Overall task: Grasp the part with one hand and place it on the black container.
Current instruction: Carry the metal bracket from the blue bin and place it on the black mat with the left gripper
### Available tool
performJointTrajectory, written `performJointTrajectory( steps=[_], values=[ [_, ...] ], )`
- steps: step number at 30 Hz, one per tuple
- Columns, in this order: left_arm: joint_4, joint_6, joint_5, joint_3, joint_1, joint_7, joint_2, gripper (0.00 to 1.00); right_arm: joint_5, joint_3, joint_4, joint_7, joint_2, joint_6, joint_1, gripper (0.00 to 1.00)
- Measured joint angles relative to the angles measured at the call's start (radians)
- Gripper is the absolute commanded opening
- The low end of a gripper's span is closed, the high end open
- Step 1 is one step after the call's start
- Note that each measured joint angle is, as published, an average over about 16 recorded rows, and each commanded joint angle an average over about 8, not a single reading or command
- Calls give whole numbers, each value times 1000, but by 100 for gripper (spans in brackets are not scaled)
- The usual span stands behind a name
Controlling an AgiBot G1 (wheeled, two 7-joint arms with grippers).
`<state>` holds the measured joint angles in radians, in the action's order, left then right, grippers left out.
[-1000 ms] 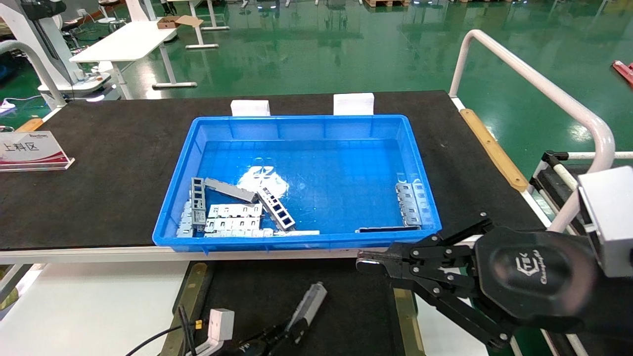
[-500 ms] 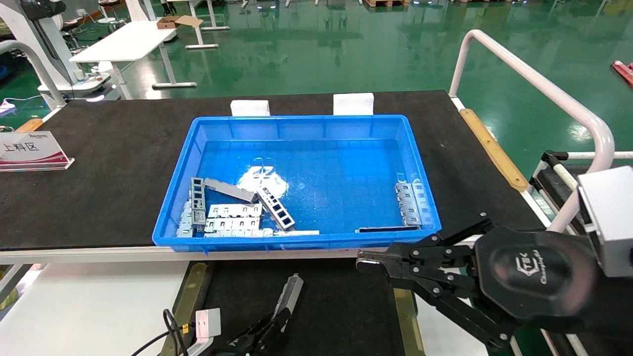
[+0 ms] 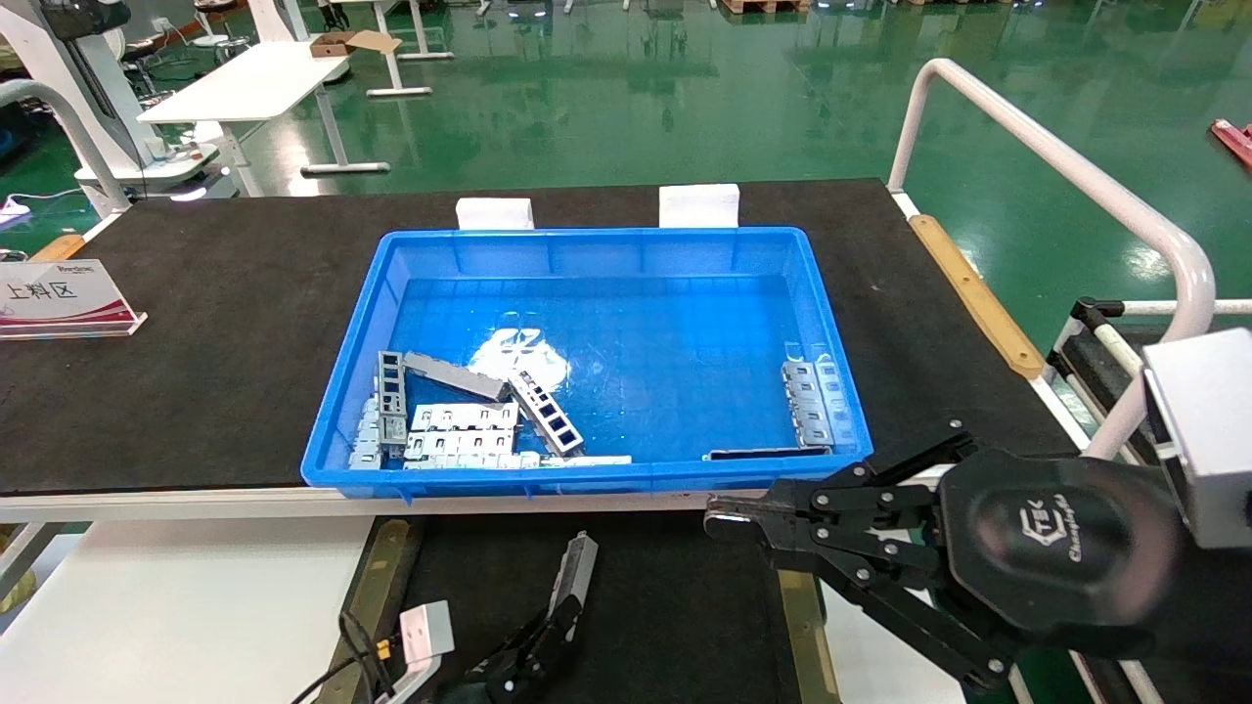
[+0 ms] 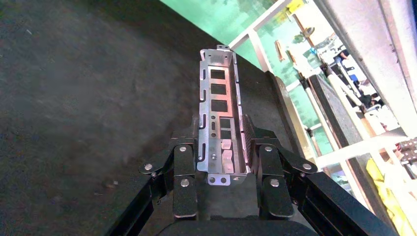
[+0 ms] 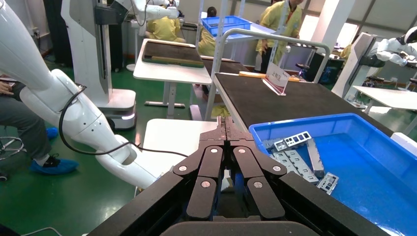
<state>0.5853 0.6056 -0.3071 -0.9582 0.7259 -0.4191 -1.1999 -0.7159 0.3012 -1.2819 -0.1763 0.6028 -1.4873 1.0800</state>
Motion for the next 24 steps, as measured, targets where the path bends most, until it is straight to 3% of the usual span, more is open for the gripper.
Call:
performJointTrajectory(
  steps=[6,8,10,11,13,15,16,18,19,24],
  values=[
    [-10,-23,-19,18,-2,-15,-31,0,0,0,0,0,0,0,0,3],
    [-15,-28,-25,24,-3,-18,-40,0,0,0,0,0,0,0,0,14],
    [-19,-31,-31,29,-5,-21,-47,0,0,1,0,0,0,0,0,39],
    [-21,-33,-33,31,-6,-22,-51,5,0,1,0,0,0,0,0,52],
    [-25,-35,-38,35,-8,-24,-56,30,0,1,0,0,0,0,0,76],
    [-28,-37,-43,39,-10,-26,-61,55,1,1,0,0,0,0,0,94],
    [-29,-37,-44,41,-11,-27,-63,67,1,1,0,0,0,0,0,100],
    [-31,-38,-48,44,-13,-28,-66,92,1,1,0,0,0,0,0,100],
    [-32,-39,-49,45,-14,-28,-68,100,1,1,0,0,0,0,0,100],
    [-31,-41,-53,49,-18,-31,-72,100,1,1,0,1,0,1,0,100]
  ],
)
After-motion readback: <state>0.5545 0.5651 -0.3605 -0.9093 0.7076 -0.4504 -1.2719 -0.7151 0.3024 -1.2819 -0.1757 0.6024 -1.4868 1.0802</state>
